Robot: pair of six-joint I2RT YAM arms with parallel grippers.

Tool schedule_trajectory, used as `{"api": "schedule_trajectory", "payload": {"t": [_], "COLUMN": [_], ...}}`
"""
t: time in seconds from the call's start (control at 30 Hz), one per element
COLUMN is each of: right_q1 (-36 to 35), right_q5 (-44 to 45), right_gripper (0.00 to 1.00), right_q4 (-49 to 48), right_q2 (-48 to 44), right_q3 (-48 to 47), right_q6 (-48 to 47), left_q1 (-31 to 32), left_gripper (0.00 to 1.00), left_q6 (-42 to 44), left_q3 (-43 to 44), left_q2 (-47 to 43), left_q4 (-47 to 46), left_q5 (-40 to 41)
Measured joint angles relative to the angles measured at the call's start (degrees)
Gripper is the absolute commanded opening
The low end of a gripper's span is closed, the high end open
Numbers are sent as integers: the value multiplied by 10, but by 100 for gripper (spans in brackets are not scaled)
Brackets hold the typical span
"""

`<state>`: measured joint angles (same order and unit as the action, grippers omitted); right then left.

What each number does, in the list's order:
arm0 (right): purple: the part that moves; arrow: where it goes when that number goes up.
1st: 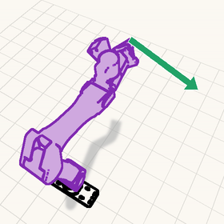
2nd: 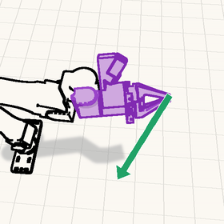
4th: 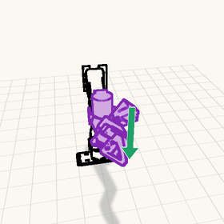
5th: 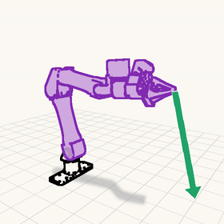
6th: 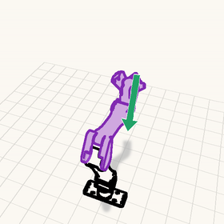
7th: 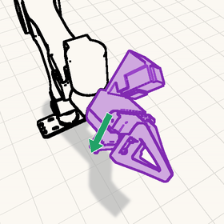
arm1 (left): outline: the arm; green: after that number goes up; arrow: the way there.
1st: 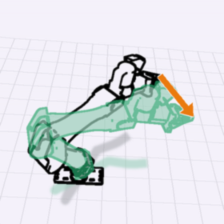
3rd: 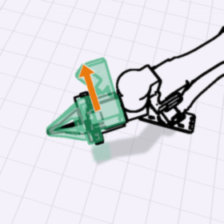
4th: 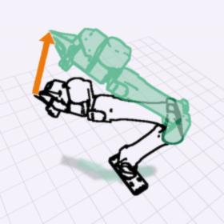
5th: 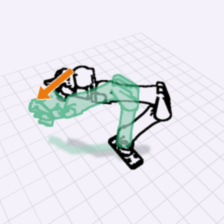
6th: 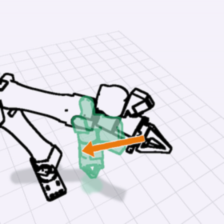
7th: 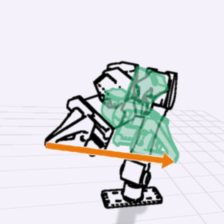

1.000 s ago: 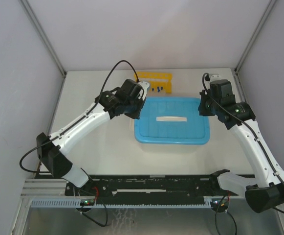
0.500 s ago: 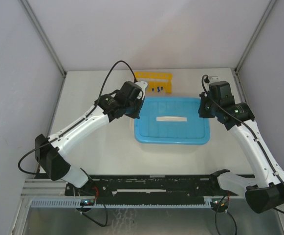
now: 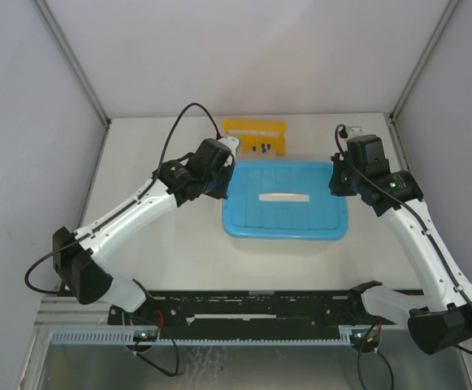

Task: Organize the chemistry lab equipment
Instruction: Close the lid of the storage box.

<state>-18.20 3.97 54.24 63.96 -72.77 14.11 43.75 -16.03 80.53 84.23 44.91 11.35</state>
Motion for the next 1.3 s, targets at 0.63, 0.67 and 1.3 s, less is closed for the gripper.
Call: {"api": "schedule_trajectory", "payload": {"t": [0.63, 0.67, 1.3], "right_q1": [-3, -3, -3], "right_q5": [1, 1, 0], "right_gripper": [0, 0, 0], "right_q4": [0, 0, -1], "right_q2": [0, 0, -2], "right_q3": [0, 1, 15], "right_q6": [0, 0, 1], "left_q1": [28, 34, 53], "left_gripper": [2, 2, 0], "left_q6": [0, 0, 2], "left_q3": [168, 178, 146], "left_q2": [21, 21, 105], "left_q4": [159, 160, 141], "left_q5": [17, 17, 12]}}
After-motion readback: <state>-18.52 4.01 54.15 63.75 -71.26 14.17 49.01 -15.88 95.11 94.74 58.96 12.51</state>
